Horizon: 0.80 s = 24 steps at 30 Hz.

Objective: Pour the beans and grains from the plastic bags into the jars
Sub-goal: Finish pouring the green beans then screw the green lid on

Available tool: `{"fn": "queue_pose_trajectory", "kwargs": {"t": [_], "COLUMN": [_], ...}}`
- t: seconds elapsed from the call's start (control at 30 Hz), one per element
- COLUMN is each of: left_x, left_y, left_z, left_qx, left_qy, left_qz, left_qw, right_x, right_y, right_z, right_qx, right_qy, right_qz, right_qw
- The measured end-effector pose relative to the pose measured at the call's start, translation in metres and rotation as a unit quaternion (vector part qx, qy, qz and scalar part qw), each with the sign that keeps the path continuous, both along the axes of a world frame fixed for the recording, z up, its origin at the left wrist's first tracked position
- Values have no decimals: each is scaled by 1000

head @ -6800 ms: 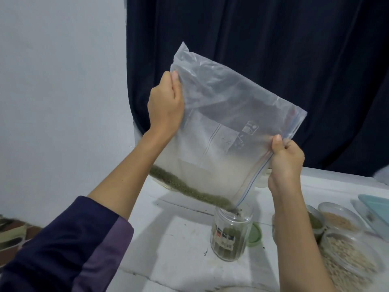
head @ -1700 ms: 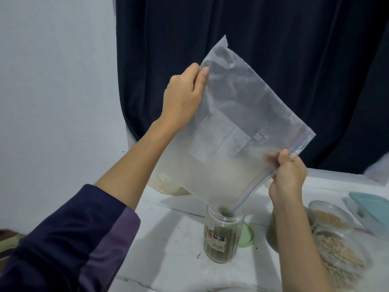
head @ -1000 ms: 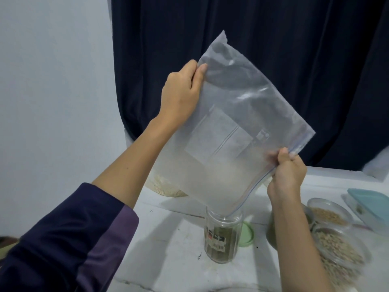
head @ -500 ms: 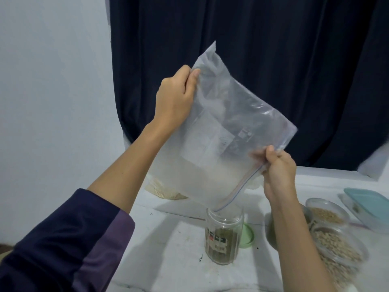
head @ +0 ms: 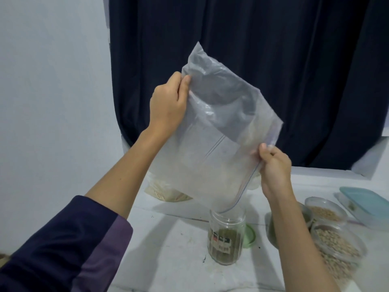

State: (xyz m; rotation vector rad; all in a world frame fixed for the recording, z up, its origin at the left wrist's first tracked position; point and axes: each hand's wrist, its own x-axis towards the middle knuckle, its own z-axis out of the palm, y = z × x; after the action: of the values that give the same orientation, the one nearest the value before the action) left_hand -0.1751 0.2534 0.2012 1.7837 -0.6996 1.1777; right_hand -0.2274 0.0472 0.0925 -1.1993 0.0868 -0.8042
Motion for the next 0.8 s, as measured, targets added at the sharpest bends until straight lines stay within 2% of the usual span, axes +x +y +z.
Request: {"fn": "queue_pose_trajectory", "kwargs": {"t": [0.13, 0.23, 0.4, 0.5, 0.67, 0.8], "left_x": [0, 3, 2, 6, 17, 25], "left_y": [5, 7, 6, 8, 9, 9], "left_z": [-2, -5, -9, -7, -4, -12], "left_qx": [-3, 0, -15, -30, 14, 8], "left_qy": [5, 1, 2, 28, 105, 97], "left_qz": [-8, -19, -43, -48, -35, -72], "left_qw": [1000, 1000, 999, 998, 994, 993], "right_x": [0, 0, 3, 0, 0, 4], "right_y": [1, 1, 0, -1, -4, -17], "right_z": [1, 0, -1, 4, 20, 22], "right_qx": [-12, 4, -23, -9, 38, 64], "right_qy": [6, 1, 38, 41, 26, 39], "right_qz": [-8, -78, -83, -80, -82, -105], "right_qw": [1000, 997, 996, 996, 996, 992]}}
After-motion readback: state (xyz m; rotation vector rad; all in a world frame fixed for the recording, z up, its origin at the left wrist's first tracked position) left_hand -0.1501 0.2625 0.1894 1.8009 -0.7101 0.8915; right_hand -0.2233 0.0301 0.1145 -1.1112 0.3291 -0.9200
